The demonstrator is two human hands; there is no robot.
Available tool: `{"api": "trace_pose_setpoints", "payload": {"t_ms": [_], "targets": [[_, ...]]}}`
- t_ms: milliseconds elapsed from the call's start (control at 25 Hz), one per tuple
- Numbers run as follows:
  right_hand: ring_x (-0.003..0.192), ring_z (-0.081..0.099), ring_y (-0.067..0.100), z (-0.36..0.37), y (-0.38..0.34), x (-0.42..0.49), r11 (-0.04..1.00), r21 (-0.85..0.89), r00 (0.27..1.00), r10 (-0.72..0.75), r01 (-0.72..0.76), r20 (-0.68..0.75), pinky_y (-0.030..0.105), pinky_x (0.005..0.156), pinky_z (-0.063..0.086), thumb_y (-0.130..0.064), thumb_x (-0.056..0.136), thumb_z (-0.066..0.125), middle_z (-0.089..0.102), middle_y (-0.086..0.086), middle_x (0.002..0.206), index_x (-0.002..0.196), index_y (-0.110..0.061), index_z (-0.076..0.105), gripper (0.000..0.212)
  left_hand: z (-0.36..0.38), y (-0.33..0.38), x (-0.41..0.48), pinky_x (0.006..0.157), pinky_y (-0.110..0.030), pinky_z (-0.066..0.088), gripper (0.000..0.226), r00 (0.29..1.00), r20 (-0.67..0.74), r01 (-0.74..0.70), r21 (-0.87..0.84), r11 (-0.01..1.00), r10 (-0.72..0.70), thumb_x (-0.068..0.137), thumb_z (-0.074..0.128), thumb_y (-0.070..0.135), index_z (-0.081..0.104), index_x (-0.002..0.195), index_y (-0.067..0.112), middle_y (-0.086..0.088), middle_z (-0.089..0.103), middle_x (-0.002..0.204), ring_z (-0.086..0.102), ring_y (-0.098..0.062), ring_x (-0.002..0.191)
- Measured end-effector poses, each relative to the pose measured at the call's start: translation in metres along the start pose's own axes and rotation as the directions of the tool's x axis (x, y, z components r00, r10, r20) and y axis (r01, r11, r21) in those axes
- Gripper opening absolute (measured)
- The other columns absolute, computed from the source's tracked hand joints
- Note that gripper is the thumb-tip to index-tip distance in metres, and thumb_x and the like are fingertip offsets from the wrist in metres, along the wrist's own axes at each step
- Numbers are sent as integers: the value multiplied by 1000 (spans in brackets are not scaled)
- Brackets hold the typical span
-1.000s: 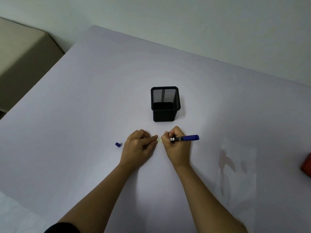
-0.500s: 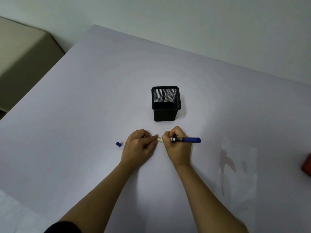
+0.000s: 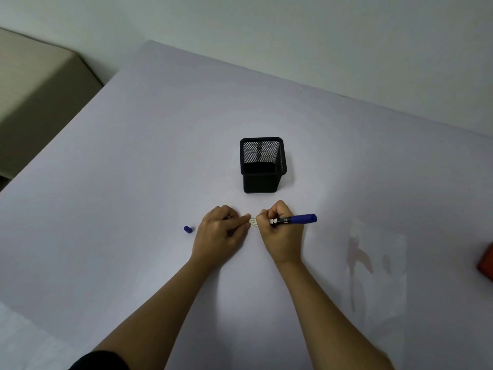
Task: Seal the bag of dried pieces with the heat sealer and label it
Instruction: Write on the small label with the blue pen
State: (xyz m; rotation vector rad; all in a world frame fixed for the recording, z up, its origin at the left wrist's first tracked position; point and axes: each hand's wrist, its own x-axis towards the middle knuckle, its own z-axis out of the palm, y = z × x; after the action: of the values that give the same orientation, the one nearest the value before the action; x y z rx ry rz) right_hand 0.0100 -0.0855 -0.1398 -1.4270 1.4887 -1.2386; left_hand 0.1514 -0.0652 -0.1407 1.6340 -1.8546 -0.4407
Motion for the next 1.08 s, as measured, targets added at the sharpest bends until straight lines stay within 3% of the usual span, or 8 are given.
{"api": "trace_pose_setpoints", "payload": {"t_ms": [120,440,600,760,880,960,1080], "targets": [[55,45,17,0,-1,0,1000,11,1000,8,-8,5,22,47,40,-15,78,59,42,-8,51,62,-6,42,25,1,0,0,58,-30,46,28,1000,4,1,4,1000,-1,84,57,33,75,97,15,2,59,75,53,-14,68],[53,42,14,0,-2,-1,1000,-20,1000,-21,21,-12,15,47,36,-13,77,58,40,-3,50,61,-13,38,26,0,0,0,58,-29,46,29,1000,1,-8,6,1000,8,84,57,33,76,96,14,1,59,75,54,-14,67],[54,45,13,0,0,-1,1000,1,1000,-16,16,1,17,48,39,-15,78,58,40,-9,51,62,-11,41,24,0,0,-1,59,-28,45,30,1000,17,-1,3,1000,1,84,57,33,75,97,14,1,59,76,53,-13,68],[57,46,22,0,1,-2,1000,-1,1000,-6,6,6,21,48,42,-16,78,59,45,3,52,63,-5,43,25,-1,0,-1,61,-25,44,31,999,32,16,-6,1000,-16,84,57,34,74,100,14,2,57,76,51,-10,69],[56,45,18,-1,0,-1,1000,-8,1000,-18,18,-1,18,48,40,-14,79,58,45,2,52,62,-7,42,24,-2,3,-2,62,-20,42,32,999,0,39,-43,998,-39,86,55,32,73,103,12,1,57,79,50,-8,71],[55,44,17,-1,-1,-1,1000,-1,1000,-12,12,-6,20,48,40,-13,78,58,43,0,52,61,-5,43,24,-3,5,-3,69,-16,44,35,995,-56,80,-88,993,-85,88,49,28,70,107,8,-3,61,89,53,-8,80],[55,45,16,0,-2,-1,1000,5,1000,4,-4,-7,23,48,41,-13,78,58,43,-6,51,62,-6,43,23,1,3,-4,88,-20,44,39,993,-74,93,-17,996,-94,89,43,24,66,114,4,-11,65,110,57,-18,102]]}}
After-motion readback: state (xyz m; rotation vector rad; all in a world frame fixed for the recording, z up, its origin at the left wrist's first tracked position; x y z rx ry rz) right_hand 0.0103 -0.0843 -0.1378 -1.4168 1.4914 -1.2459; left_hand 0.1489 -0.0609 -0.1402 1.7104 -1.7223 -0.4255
